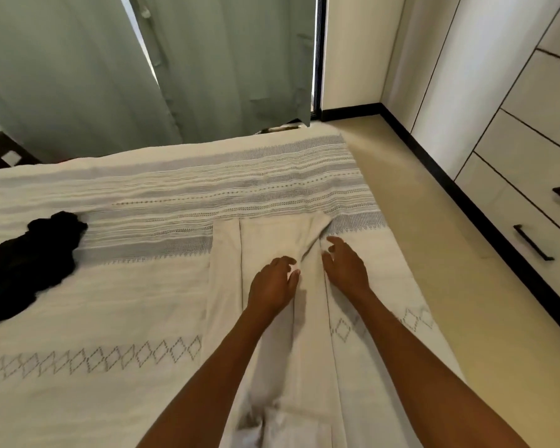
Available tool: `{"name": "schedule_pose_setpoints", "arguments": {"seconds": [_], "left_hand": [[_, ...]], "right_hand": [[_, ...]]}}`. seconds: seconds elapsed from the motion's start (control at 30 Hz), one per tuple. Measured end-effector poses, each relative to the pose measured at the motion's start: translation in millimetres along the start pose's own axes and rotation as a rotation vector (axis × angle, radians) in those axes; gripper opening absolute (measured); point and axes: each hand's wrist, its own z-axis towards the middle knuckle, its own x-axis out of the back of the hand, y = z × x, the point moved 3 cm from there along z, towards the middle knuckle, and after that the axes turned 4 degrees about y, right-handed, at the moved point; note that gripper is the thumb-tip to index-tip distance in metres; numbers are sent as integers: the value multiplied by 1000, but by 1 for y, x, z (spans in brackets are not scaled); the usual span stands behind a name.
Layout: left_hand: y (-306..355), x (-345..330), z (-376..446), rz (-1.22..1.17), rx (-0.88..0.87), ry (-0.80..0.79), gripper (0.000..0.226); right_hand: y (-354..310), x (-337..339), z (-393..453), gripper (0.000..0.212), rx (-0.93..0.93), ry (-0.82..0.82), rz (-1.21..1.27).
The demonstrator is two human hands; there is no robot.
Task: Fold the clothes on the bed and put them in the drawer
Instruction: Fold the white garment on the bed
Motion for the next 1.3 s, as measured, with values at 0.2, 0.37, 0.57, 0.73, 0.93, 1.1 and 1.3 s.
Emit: {"name": "schedule_pose_setpoints", "arguments": {"seconds": [0.2, 0.37, 0.57, 0.73, 0.93, 1.1, 1.3], "left_hand": [[13, -44, 89, 172, 136, -111, 50], [10, -53, 106, 105, 228, -56, 28], [-13, -21, 104, -313, 652, 127, 25], [-43, -10, 99, -238, 725, 41, 23], [-55, -13, 113, -179, 628, -155, 28], [-48, -5, 117, -129, 565, -16, 23], [-38, -6, 87, -86, 504, -59, 33]], "right_hand": [[-6, -13, 102, 59, -258, -20, 178], [-13, -20, 128, 37, -230, -48, 223], [-74, -39, 152, 21, -33, -214, 284], [-64, -67, 144, 52, 65, -253, -4], [-30, -57, 110, 55, -37, -29, -107], [-24, -58, 120, 36, -147, -73, -111], [-18, -51, 115, 39, -118, -30, 42]]}}
